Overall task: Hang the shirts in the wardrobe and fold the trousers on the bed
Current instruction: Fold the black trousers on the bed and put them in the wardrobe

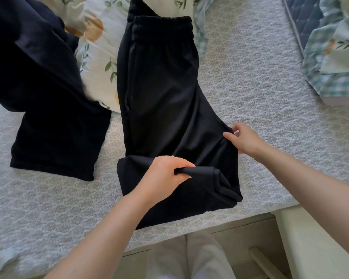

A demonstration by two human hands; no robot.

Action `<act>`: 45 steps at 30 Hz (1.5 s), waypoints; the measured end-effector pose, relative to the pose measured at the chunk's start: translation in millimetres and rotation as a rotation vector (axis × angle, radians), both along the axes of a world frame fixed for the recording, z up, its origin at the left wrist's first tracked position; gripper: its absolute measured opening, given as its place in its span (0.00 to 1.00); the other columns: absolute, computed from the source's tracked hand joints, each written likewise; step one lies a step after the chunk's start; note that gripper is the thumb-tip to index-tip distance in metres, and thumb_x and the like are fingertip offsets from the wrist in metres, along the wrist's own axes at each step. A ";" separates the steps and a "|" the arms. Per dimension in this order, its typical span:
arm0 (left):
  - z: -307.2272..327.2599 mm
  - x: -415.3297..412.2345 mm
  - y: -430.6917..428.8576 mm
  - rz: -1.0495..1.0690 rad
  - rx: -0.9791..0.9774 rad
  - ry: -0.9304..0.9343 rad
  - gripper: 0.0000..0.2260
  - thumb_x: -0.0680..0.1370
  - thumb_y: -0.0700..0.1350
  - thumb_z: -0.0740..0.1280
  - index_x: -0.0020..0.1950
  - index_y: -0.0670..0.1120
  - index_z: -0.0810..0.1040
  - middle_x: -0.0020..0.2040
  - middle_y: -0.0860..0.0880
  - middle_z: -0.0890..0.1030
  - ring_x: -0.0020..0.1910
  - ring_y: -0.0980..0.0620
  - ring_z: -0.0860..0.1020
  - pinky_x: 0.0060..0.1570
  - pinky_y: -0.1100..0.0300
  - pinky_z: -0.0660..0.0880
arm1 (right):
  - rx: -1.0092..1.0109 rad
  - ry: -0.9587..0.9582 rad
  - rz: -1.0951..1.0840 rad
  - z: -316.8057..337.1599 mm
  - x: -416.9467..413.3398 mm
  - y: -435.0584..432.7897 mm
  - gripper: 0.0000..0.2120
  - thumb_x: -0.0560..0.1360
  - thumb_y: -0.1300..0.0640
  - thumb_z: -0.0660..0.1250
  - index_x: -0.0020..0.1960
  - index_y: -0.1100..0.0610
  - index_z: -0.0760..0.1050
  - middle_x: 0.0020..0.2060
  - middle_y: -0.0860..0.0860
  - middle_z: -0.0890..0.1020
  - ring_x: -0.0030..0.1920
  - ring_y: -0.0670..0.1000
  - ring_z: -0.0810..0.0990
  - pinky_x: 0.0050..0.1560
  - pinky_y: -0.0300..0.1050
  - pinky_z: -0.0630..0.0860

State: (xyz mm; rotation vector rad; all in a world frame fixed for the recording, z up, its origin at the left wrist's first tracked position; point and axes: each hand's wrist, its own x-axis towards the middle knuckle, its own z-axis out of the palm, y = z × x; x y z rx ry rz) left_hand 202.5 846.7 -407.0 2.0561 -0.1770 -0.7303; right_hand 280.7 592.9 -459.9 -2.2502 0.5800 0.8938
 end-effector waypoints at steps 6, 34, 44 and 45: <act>10.6 5.9 -5.6 -0.049 -0.034 -0.006 0.10 0.76 0.39 0.71 0.53 0.51 0.85 0.45 0.58 0.84 0.48 0.62 0.80 0.50 0.65 0.75 | -0.104 -0.056 0.165 20.2 5.3 33.7 0.10 0.75 0.54 0.64 0.50 0.61 0.72 0.45 0.57 0.80 0.47 0.59 0.80 0.48 0.60 0.80; -24.1 45.2 -55.9 -0.162 0.170 -0.057 0.06 0.79 0.49 0.67 0.51 0.49 0.80 0.45 0.55 0.80 0.46 0.56 0.77 0.50 0.54 0.75 | 0.427 0.273 0.403 -16.1 22.5 -0.5 0.29 0.72 0.53 0.73 0.68 0.45 0.64 0.53 0.57 0.77 0.47 0.53 0.78 0.51 0.53 0.79; -43.5 53.1 -59.5 -0.236 0.187 0.033 0.13 0.80 0.49 0.65 0.63 0.48 0.80 0.73 0.58 0.69 0.70 0.58 0.69 0.69 0.59 0.66 | 0.018 -0.214 0.307 -28.5 20.1 -40.9 0.03 0.78 0.59 0.65 0.49 0.52 0.73 0.46 0.47 0.79 0.41 0.45 0.76 0.44 0.42 0.74; -47.6 54.6 -61.2 -0.250 0.192 0.047 0.13 0.81 0.49 0.65 0.62 0.47 0.79 0.74 0.58 0.68 0.70 0.57 0.68 0.70 0.58 0.66 | -0.028 -0.239 0.311 -28.4 20.2 -50.7 0.03 0.78 0.59 0.65 0.49 0.52 0.72 0.46 0.48 0.79 0.42 0.46 0.76 0.41 0.38 0.71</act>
